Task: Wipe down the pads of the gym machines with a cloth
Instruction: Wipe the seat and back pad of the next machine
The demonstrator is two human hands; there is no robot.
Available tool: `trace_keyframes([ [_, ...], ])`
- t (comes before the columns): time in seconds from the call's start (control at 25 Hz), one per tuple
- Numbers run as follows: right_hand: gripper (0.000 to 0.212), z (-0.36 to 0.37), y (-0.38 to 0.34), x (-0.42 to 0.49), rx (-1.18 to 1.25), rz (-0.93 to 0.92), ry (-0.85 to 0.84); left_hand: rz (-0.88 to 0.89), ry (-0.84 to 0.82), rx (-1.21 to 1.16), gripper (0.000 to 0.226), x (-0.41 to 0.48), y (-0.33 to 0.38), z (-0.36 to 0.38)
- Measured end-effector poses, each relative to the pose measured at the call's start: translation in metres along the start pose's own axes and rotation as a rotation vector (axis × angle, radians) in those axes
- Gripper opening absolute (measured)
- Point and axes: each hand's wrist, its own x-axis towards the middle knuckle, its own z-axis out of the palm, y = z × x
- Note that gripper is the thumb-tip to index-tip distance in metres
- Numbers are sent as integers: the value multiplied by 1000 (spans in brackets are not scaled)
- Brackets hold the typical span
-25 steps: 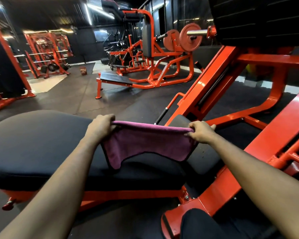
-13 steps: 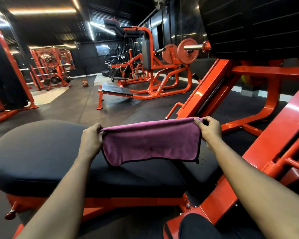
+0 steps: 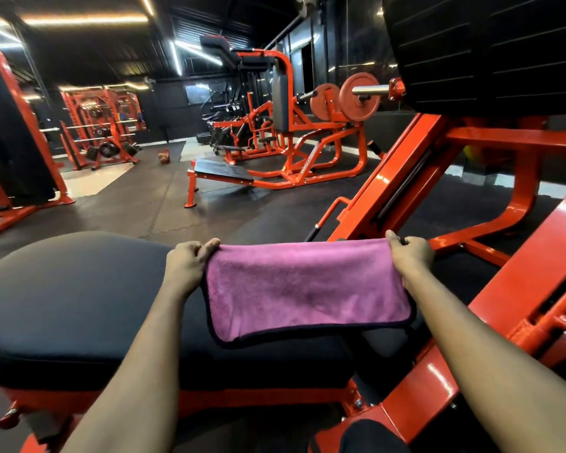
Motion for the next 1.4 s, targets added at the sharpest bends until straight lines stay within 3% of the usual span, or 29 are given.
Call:
trace_keyframes([
  [0.08,45,2,-3,-10,-32,27,-58,-164,-54,40,54,-3,12,12],
  [0.16,34,13,-10,-32,1,-41,-145,-209,-104,43,45,-8,35,29],
  [0.28,23,42,-19,-77,80,-149,-407,-51,-213,64,31,-22,76,57],
  [0.44,12,59,-25,-113,259,-201,-654,69,-465,-144,19,-44,109,82],
  [0.6,13,39,-23,-113,308,-238,-785,22,-594,-237,22,-47,118,81],
  [0.72,19,26,-21,-108,240,-281,-762,-11,-709,-317,17,-44,117,80],
  [0.84,26,8,-28,-100,240,-268,-758,42,-630,-126,39,-35,99,82],
  [0.92,29,-5,-27,-91,262,-262,-761,164,-795,113,62,-42,81,91],
  [0.96,31,-11,-23,-84,272,-257,-746,193,-882,199,62,-49,72,99],
  [1.04,31,-20,-4,-72,217,-213,-661,196,-863,256,30,-58,58,115],
  [1.12,28,-31,29,-62,88,-93,-606,245,-734,207,36,-57,55,133],
  [1.28,26,-46,93,-63,-65,240,-741,300,-631,196,25,-50,66,172],
  [1.4,26,-56,118,-54,-115,328,-838,345,-669,264,11,-51,77,214],
])
